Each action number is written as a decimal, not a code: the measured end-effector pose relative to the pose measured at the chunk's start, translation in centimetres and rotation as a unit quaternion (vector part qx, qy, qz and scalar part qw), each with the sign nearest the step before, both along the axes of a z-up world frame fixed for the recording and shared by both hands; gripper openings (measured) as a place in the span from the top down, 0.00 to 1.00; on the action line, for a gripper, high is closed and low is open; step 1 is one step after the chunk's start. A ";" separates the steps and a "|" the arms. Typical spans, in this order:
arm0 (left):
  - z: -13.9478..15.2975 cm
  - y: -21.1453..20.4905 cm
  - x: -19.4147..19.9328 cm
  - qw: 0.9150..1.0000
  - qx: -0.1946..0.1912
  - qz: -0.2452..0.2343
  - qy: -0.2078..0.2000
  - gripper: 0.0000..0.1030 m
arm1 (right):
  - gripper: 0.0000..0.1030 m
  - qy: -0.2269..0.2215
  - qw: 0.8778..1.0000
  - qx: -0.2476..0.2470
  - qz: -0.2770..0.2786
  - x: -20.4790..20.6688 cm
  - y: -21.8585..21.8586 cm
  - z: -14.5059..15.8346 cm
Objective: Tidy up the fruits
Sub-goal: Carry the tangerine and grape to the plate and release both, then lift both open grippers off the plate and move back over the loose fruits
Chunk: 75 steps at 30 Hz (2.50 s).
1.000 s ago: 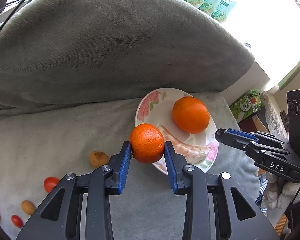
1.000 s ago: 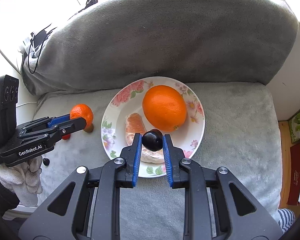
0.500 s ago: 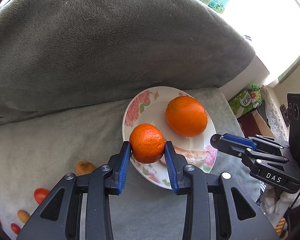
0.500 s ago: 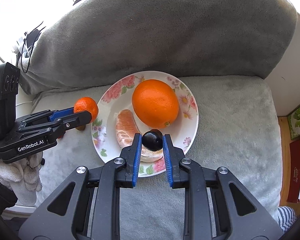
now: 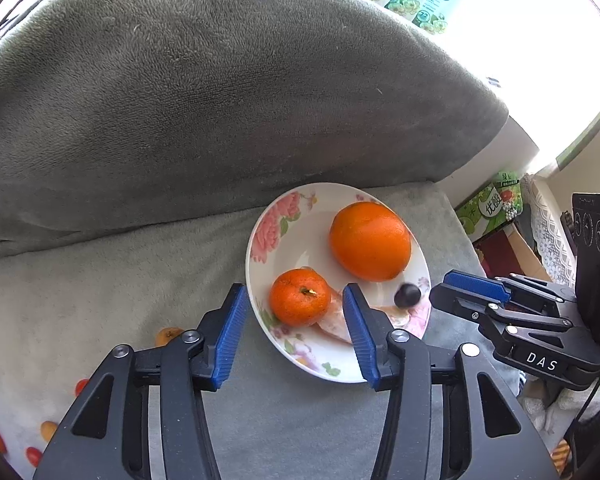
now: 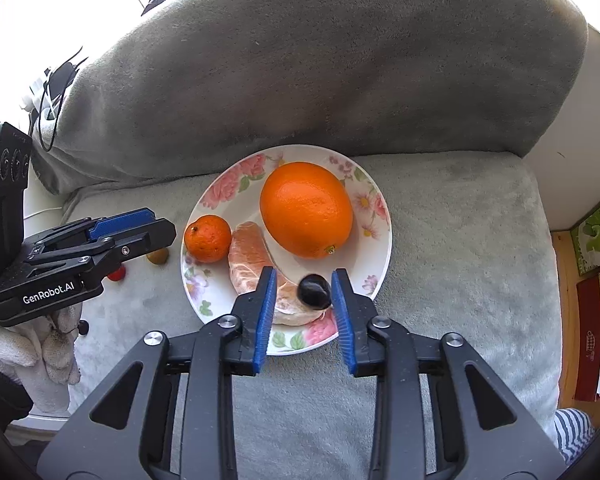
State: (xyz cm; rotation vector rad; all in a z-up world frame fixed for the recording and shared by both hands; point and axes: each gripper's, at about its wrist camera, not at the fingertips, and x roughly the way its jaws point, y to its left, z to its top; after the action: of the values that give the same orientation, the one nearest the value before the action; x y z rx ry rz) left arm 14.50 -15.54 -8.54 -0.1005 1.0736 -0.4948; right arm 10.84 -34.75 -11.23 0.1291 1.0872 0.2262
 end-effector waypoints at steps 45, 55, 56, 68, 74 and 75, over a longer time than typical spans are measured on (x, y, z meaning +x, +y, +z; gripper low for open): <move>2.6 7.8 -5.5 0.997 -0.003 0.073 -0.030 0.31 | 0.34 -0.047 0.998 -0.007 0.028 -2.4 5.1 2.6; 1.2 15.0 -8.0 0.989 0.008 0.146 -0.014 0.31 | 0.34 -0.026 0.996 0.000 0.086 -2.0 9.1 1.9; 1.0 15.6 -8.3 0.988 0.010 0.153 -0.010 0.31 | 0.34 -0.025 0.995 0.000 0.093 -2.0 9.6 1.8; -2.0 21.7 -11.1 0.973 0.021 0.228 0.029 0.33 | 0.34 -0.021 0.985 0.005 0.172 -1.2 15.9 0.9; -3.4 24.3 -11.5 0.964 0.014 0.260 0.050 0.49 | 0.35 -0.014 0.977 0.006 0.211 -0.8 19.0 -0.1; -3.6 24.4 -11.5 0.964 0.012 0.260 0.051 0.53 | 0.39 -0.010 0.976 0.006 0.216 -0.7 19.5 -0.3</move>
State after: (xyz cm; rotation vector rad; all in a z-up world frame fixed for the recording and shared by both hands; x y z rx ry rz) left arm 2.98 8.90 -12.12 -0.3800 1.1029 -0.0012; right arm 10.11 -15.23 -11.52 -0.1029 1.0843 0.6235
